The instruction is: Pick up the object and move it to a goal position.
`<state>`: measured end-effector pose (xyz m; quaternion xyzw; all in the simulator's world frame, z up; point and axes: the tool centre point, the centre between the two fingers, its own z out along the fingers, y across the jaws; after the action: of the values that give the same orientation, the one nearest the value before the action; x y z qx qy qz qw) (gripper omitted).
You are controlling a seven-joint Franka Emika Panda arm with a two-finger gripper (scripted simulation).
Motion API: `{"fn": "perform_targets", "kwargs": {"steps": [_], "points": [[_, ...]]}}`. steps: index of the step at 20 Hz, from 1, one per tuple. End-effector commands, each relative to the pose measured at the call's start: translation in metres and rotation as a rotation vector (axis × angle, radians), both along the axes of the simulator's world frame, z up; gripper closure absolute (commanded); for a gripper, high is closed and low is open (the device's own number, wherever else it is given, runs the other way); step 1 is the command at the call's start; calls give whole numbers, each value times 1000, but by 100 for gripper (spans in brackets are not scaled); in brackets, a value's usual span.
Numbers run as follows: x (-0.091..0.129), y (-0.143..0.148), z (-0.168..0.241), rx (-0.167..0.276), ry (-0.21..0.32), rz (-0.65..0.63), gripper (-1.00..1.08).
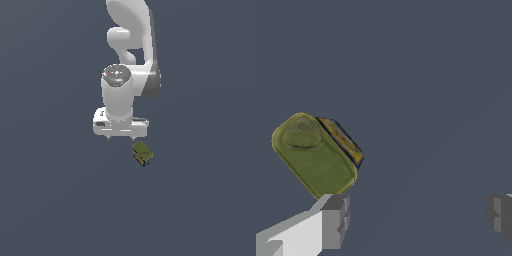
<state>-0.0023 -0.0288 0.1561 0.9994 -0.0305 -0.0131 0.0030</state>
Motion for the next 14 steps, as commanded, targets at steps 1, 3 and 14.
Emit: {"fn": "perform_targets", "kwargs": {"steps": [1, 3, 14], "points": [[0, 0, 0, 0, 0, 0, -92], [0, -1, -1, -3, 1, 2, -92], [-6, -18, -9, -35, 15, 17, -92]]}}
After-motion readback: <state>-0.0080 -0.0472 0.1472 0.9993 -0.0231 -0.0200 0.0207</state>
